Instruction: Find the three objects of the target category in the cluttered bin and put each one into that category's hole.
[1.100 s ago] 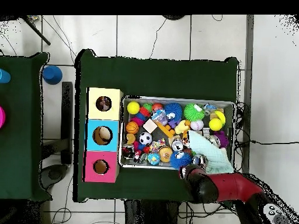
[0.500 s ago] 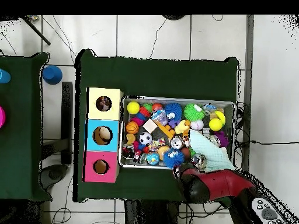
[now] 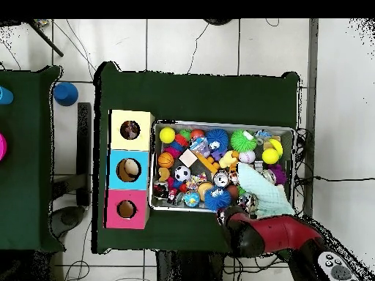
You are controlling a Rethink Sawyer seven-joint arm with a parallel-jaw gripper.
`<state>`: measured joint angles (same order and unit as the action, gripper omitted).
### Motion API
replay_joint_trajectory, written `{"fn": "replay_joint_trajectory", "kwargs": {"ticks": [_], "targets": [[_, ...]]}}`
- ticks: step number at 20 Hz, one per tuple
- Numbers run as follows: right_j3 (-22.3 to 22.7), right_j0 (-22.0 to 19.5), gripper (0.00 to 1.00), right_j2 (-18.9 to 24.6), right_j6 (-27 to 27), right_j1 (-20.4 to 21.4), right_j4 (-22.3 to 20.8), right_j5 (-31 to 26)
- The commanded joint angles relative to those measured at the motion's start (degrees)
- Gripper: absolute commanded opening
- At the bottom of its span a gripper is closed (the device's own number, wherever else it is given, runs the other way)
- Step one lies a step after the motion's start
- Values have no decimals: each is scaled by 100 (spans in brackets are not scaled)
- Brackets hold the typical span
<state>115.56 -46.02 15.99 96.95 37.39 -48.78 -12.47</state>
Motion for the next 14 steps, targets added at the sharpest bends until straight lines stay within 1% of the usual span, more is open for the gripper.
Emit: {"fn": "replay_joint_trajectory", "kwargs": {"ticks": [1,4,6,11,14], "targets": [[578,-123,100,606,-157,342,371,-634],[627,-33,100,584,-47,427,456,-652],[747,-50,100,606,-82,544,540,-716],[1063,-89,100,713,-163,935,783,-827],[1114,-18,100,696,-61,980,849,-769]]}}
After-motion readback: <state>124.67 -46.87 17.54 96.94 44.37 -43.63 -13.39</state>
